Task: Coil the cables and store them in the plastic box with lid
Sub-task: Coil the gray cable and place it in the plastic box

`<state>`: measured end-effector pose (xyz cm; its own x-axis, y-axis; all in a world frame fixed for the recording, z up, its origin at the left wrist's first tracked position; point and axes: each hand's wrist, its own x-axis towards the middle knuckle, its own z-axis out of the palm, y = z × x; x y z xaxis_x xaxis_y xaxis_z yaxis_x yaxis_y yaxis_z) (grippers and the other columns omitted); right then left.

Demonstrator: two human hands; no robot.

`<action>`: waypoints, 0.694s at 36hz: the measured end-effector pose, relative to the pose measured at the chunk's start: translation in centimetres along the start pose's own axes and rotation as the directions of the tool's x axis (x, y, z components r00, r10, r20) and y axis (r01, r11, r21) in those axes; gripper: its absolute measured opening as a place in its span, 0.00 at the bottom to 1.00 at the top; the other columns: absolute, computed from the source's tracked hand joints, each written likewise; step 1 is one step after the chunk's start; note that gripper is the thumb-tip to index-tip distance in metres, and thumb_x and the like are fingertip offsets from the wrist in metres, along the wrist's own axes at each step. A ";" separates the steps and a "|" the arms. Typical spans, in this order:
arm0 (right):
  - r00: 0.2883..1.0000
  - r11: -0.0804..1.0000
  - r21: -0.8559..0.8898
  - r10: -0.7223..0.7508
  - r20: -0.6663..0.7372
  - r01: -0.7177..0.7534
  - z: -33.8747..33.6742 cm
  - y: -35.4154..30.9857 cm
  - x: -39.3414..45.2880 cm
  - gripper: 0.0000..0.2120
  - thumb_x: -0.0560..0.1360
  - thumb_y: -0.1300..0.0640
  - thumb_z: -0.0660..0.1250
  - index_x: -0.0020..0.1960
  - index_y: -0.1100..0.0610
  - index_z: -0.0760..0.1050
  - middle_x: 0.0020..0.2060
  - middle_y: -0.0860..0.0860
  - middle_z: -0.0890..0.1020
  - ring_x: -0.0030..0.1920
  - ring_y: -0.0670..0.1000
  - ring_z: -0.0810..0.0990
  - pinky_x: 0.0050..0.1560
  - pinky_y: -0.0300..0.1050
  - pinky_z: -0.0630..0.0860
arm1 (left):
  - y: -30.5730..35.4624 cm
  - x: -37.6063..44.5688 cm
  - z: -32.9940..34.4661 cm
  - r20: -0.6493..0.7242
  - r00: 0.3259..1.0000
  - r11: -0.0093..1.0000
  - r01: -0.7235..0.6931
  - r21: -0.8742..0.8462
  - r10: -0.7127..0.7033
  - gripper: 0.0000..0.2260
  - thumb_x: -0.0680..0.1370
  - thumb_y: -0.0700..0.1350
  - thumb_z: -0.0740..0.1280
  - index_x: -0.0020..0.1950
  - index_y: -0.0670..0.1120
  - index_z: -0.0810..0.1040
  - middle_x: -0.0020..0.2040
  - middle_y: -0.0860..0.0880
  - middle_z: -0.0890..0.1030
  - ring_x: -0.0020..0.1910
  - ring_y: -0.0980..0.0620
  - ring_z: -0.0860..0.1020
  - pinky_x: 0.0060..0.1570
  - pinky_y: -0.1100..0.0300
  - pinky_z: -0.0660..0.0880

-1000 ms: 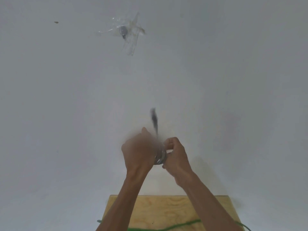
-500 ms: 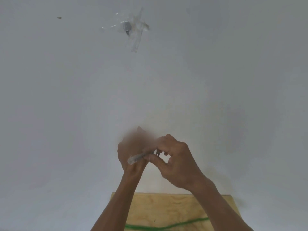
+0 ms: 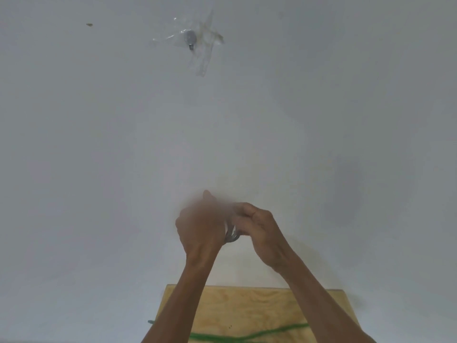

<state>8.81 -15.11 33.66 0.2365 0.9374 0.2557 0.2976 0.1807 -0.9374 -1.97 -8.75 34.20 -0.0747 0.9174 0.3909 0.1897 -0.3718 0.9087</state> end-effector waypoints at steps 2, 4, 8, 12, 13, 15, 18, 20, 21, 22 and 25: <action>0.999 1.000 0.004 0.004 0.037 -0.004 0.2 0.0 -0.2 0.15 0.74 0.58 0.67 0.61 0.53 0.79 0.53 0.48 0.85 0.56 0.50 0.83 0.57 0.56 0.81 | -0.3 0.2 0.0 0.015 1.000 0.999 0.023 -0.025 -0.022 0.28 0.82 0.54 0.59 0.22 0.48 0.73 0.20 0.53 0.74 0.24 0.49 0.75 0.32 0.52 0.76; 1.000 0.999 0.043 0.011 0.000 -0.011 0.6 -0.1 -0.3 0.16 0.75 0.65 0.67 0.61 0.56 0.78 0.49 0.52 0.86 0.50 0.52 0.86 0.55 0.56 0.82 | -0.5 0.3 0.1 0.027 0.999 0.998 0.043 -0.047 -0.042 0.27 0.81 0.57 0.58 0.25 0.47 0.76 0.22 0.51 0.77 0.28 0.47 0.79 0.35 0.47 0.81; 0.995 0.993 0.120 0.024 -0.097 -0.012 1.5 -0.2 -0.1 0.13 0.79 0.65 0.63 0.61 0.55 0.79 0.46 0.54 0.87 0.46 0.54 0.87 0.51 0.55 0.84 | -0.3 0.2 0.2 -0.005 1.000 0.999 -0.030 0.026 0.030 0.29 0.83 0.56 0.58 0.22 0.48 0.69 0.19 0.51 0.72 0.24 0.49 0.73 0.32 0.53 0.74; 0.988 0.957 0.286 0.091 -0.127 -0.051 2.0 -0.3 -0.3 0.11 0.81 0.62 0.64 0.61 0.54 0.79 0.44 0.54 0.87 0.45 0.55 0.86 0.52 0.54 0.84 | -0.7 0.2 0.1 -0.006 0.996 0.993 -0.088 0.081 0.089 0.28 0.83 0.58 0.57 0.28 0.45 0.76 0.22 0.49 0.75 0.26 0.50 0.76 0.30 0.56 0.71; 0.987 0.945 0.322 0.107 -0.121 -0.063 2.1 -0.4 -0.3 0.11 0.80 0.61 0.65 0.61 0.54 0.79 0.44 0.54 0.88 0.46 0.56 0.86 0.52 0.54 0.83 | -0.8 0.1 0.0 -0.005 0.996 0.993 -0.094 0.077 0.094 0.29 0.83 0.59 0.57 0.29 0.43 0.77 0.24 0.48 0.77 0.27 0.50 0.77 0.31 0.55 0.73; 0.984 0.912 0.401 0.137 -0.110 -0.082 2.1 -0.5 -0.3 0.10 0.80 0.61 0.66 0.61 0.55 0.78 0.45 0.54 0.88 0.46 0.56 0.86 0.52 0.53 0.83 | -0.9 0.2 -0.1 -0.007 0.993 0.991 -0.121 0.050 0.122 0.29 0.82 0.60 0.58 0.31 0.41 0.78 0.24 0.48 0.78 0.28 0.49 0.78 0.33 0.54 0.75; 0.980 0.836 0.541 0.172 -0.105 -0.089 2.2 -0.5 -0.1 0.13 0.79 0.63 0.67 0.63 0.55 0.76 0.47 0.58 0.87 0.46 0.56 0.85 0.52 0.51 0.83 | -0.8 0.3 -0.1 -0.008 0.985 0.985 -0.170 0.032 0.171 0.28 0.82 0.59 0.60 0.28 0.42 0.73 0.22 0.50 0.74 0.24 0.52 0.74 0.29 0.58 0.73; 0.976 0.799 0.596 0.183 -0.117 -0.078 2.4 -0.5 0.0 0.15 0.78 0.64 0.67 0.64 0.55 0.75 0.47 0.60 0.87 0.46 0.58 0.84 0.52 0.52 0.82 | -0.8 0.1 0.0 -0.018 0.981 0.981 -0.191 0.031 0.192 0.28 0.82 0.58 0.61 0.27 0.42 0.70 0.22 0.48 0.72 0.23 0.51 0.70 0.27 0.59 0.69; 0.975 0.786 0.614 0.185 -0.123 -0.071 2.5 -0.5 0.0 0.15 0.78 0.64 0.67 0.64 0.55 0.75 0.47 0.60 0.87 0.46 0.58 0.84 0.53 0.53 0.82 | -0.9 0.1 0.0 -0.022 0.980 0.980 -0.197 0.022 0.197 0.28 0.82 0.57 0.61 0.28 0.41 0.70 0.22 0.47 0.73 0.23 0.50 0.71 0.27 0.57 0.69; 0.974 0.777 0.626 0.186 -0.128 -0.066 2.7 -0.5 0.1 0.16 0.78 0.65 0.67 0.64 0.55 0.75 0.47 0.61 0.87 0.46 0.59 0.84 0.54 0.54 0.82 | -1.0 0.0 0.1 -0.028 0.980 0.981 -0.196 0.009 0.196 0.27 0.82 0.57 0.61 0.29 0.41 0.71 0.23 0.47 0.74 0.24 0.49 0.72 0.28 0.57 0.70; 0.970 0.767 0.639 0.189 -0.150 -0.051 2.9 -0.4 0.2 0.16 0.78 0.65 0.68 0.63 0.54 0.75 0.48 0.59 0.87 0.47 0.58 0.84 0.55 0.54 0.82 | -1.2 -0.2 0.2 -0.059 0.983 0.984 -0.177 -0.008 0.177 0.26 0.81 0.59 0.59 0.30 0.45 0.76 0.25 0.50 0.78 0.27 0.51 0.75 0.28 0.66 0.69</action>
<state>6.03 -14.10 33.38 0.4245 0.8992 0.1060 -0.3752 0.2812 -0.8833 -2.00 -8.47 32.96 -0.0973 0.8274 0.5531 0.1922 -0.5297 0.8261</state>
